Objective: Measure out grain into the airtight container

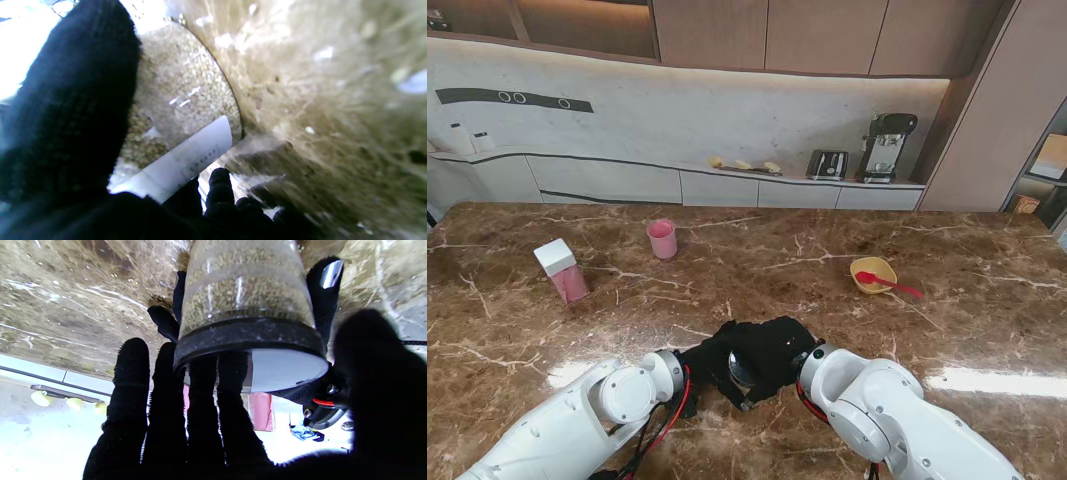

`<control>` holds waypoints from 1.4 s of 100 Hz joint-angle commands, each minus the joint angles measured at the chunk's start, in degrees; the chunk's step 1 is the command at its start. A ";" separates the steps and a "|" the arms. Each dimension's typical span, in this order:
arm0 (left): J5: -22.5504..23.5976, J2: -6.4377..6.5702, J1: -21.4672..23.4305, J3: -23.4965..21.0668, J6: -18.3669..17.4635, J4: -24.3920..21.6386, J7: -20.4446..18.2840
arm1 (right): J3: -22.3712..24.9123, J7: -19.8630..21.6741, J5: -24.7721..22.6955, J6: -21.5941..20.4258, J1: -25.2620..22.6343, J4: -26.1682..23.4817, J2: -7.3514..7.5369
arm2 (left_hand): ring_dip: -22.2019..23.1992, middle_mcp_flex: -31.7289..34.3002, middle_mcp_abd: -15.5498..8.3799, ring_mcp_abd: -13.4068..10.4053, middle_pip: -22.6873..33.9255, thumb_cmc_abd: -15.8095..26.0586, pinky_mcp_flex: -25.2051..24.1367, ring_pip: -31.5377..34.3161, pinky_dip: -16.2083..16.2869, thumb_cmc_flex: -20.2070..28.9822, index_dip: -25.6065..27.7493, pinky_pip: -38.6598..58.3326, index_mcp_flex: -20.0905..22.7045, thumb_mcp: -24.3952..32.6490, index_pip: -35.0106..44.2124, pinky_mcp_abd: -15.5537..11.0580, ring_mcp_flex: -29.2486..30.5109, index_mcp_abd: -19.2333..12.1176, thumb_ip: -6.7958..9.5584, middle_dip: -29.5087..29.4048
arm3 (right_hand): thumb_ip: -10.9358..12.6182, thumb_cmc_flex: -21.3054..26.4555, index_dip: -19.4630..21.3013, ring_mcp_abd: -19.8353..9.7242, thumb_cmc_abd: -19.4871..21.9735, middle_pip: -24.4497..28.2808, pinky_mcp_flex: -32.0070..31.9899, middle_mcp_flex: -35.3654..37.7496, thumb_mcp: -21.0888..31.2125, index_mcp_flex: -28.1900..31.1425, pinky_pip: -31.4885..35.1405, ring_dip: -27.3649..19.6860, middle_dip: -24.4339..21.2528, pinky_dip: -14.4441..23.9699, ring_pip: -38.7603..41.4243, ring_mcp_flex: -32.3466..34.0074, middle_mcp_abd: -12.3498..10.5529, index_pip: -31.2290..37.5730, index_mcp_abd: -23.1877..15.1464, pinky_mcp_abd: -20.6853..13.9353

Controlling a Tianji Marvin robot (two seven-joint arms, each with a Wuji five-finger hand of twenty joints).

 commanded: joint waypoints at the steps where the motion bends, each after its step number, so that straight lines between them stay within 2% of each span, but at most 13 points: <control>1: 0.35 0.51 1.88 0.91 1.14 2.84 -1.16 | -0.32 -0.44 0.88 -0.68 -0.23 1.12 -0.31 | 3.33 1.40 -0.32 12.77 1.19 20.56 8.12 8.49 2.41 4.52 5.04 17.11 14.61 10.17 26.82 25.13 3.65 -7.54 1.26 0.19 | 2.87 7.92 0.27 -3.06 -1.97 0.96 1.88 2.31 -0.26 2.77 2.85 0.36 0.21 -1.38 1.64 3.51 -0.78 2.05 -1.21 -0.53; 4: 0.36 0.52 1.89 0.89 1.14 2.83 -1.16 | -0.34 -1.21 0.91 -1.11 -0.20 1.36 -0.34 | 3.35 1.44 -0.37 12.77 1.23 20.54 8.12 8.49 2.41 4.59 5.04 17.11 14.61 10.23 26.82 25.16 3.66 -7.50 1.29 0.21 | 2.32 9.15 0.31 -3.31 -2.82 1.38 2.50 3.02 6.35 3.16 3.71 0.28 0.13 -2.29 1.90 4.21 -0.90 2.88 -1.49 -0.71; 7: 0.36 0.51 1.90 0.87 1.15 2.83 -1.16 | -0.28 -1.70 1.10 -1.55 -0.20 1.48 -0.37 | 3.36 1.45 -0.46 12.71 1.25 20.53 8.12 8.49 2.41 4.54 5.05 17.11 14.59 10.24 26.81 25.15 3.66 -7.52 1.30 0.21 | 0.55 8.75 0.18 -3.35 -5.64 1.74 2.87 3.57 18.12 3.57 4.16 0.19 0.10 -3.17 1.94 4.49 -1.08 3.41 -1.66 -0.87; 10: 0.36 0.52 1.91 0.86 1.16 2.83 -1.16 | -0.18 -1.99 1.64 -1.94 -0.24 1.52 -0.40 | 3.36 1.42 -0.44 12.76 1.25 20.50 8.12 8.47 2.41 4.54 5.07 17.10 14.59 10.26 26.82 25.13 3.64 -7.53 1.32 0.20 | -0.53 8.94 0.05 -3.41 -6.97 1.94 2.98 3.82 25.00 3.75 4.34 0.19 0.10 -3.59 1.99 4.60 -1.20 3.64 -1.84 -0.88; 15: 0.38 0.53 1.90 0.85 1.17 2.83 -1.19 | 0.10 -1.98 2.67 -2.44 -0.40 1.32 -0.43 | 3.37 1.43 -0.42 12.76 1.28 20.58 8.12 8.48 2.41 4.50 5.06 17.10 14.54 10.27 26.79 25.14 3.65 -7.46 1.33 0.20 | -0.81 10.17 -0.08 -3.47 -6.60 2.11 2.92 4.19 29.64 3.99 4.30 0.17 0.09 -3.85 1.97 4.67 -1.38 3.79 -2.11 -0.92; 22: 0.41 0.55 1.91 0.84 1.20 2.81 -1.22 | 0.73 -2.58 3.52 -3.07 -0.79 1.07 -0.52 | 3.38 1.40 -0.37 12.77 1.28 20.63 8.12 8.47 2.41 4.51 5.08 17.09 14.51 10.24 26.79 25.14 3.64 -7.50 1.32 0.19 | -0.67 10.74 -0.23 -3.41 -6.26 2.17 2.72 4.82 32.37 4.56 3.81 -0.08 0.00 -4.17 1.50 4.52 -1.61 3.97 -2.51 -0.85; 47: 0.45 0.59 1.98 0.82 1.33 2.71 -1.32 | 3.32 -4.67 7.54 -4.24 -2.85 0.11 -0.99 | 3.46 1.43 -0.32 12.77 1.38 20.66 8.12 8.49 2.40 4.55 5.14 17.07 14.50 10.19 26.83 25.19 3.66 -7.49 1.34 0.19 | -0.96 9.16 -1.49 -2.75 -5.41 0.12 -2.09 3.76 32.48 3.74 -0.22 -2.33 -1.03 -4.84 -3.32 0.26 -1.97 2.72 -2.33 0.35; 71: 0.65 0.63 2.10 0.67 1.34 2.61 -1.23 | 7.46 -6.49 6.44 -3.35 -6.07 -2.08 -1.38 | 3.52 1.42 -0.28 12.87 1.40 20.63 8.13 8.50 2.43 4.50 5.17 17.09 14.50 10.13 26.82 25.18 3.65 -7.51 1.36 0.18 | -1.11 8.50 -1.88 -2.99 -5.08 -0.33 -2.39 4.08 31.38 4.04 -1.00 -2.43 -1.24 -4.36 -3.49 0.06 -1.94 2.46 -2.39 0.16; 86: 0.69 0.62 2.06 0.63 1.20 2.69 -1.19 | 12.17 -7.86 3.93 -0.40 -9.58 -3.37 -1.75 | 3.60 1.38 -0.21 12.86 1.41 20.67 8.12 8.54 2.44 4.39 5.19 17.09 14.43 10.17 26.79 25.17 3.64 -7.59 1.37 0.18 | -1.43 6.38 -2.08 -2.90 -4.16 -0.79 -2.71 3.38 29.34 3.42 -1.43 -2.34 -1.28 -4.06 -3.48 -0.58 -1.61 2.10 -1.96 -0.07; 108: 0.77 0.57 2.21 0.37 0.97 3.00 -0.87 | 17.68 -7.28 0.92 5.83 -14.66 -3.21 -2.02 | 3.65 1.45 -0.27 12.80 1.45 20.61 8.13 8.53 2.44 4.39 5.23 17.09 14.51 10.30 26.78 25.12 3.65 -7.73 1.37 0.19 | -1.19 6.44 -2.20 -2.68 -3.44 -1.14 -3.28 2.94 27.71 3.22 -1.88 -2.22 -1.21 -3.60 -3.40 -1.16 -1.18 1.78 -1.57 -0.15; 123: 0.94 0.63 2.45 0.06 1.11 2.86 -0.85 | 17.38 -7.23 0.01 9.95 -14.90 -0.06 -2.03 | 3.65 1.43 -0.16 12.78 1.44 20.71 8.13 8.50 2.43 4.41 5.24 17.06 14.45 10.32 26.73 25.11 3.64 -7.71 1.36 0.18 | -1.07 6.08 -2.20 -2.63 -2.96 -1.27 -3.80 2.38 27.11 2.93 -2.20 -2.08 -1.10 -3.39 -3.24 -1.59 -0.94 1.63 -1.24 -0.15; 140: 1.18 0.68 2.41 -0.02 1.02 2.90 -0.84 | 14.29 -6.94 -1.37 14.53 -12.68 5.05 -1.82 | 3.57 1.39 0.02 12.78 1.42 20.71 8.14 8.43 2.40 4.42 5.31 17.04 14.36 10.29 26.73 25.08 3.64 -7.67 1.34 0.16 | -1.07 5.01 -2.11 -2.72 -2.42 -0.98 -4.51 1.98 26.54 2.46 -2.86 -2.00 -0.86 -3.31 -2.98 -1.98 -0.95 1.54 -1.09 -0.52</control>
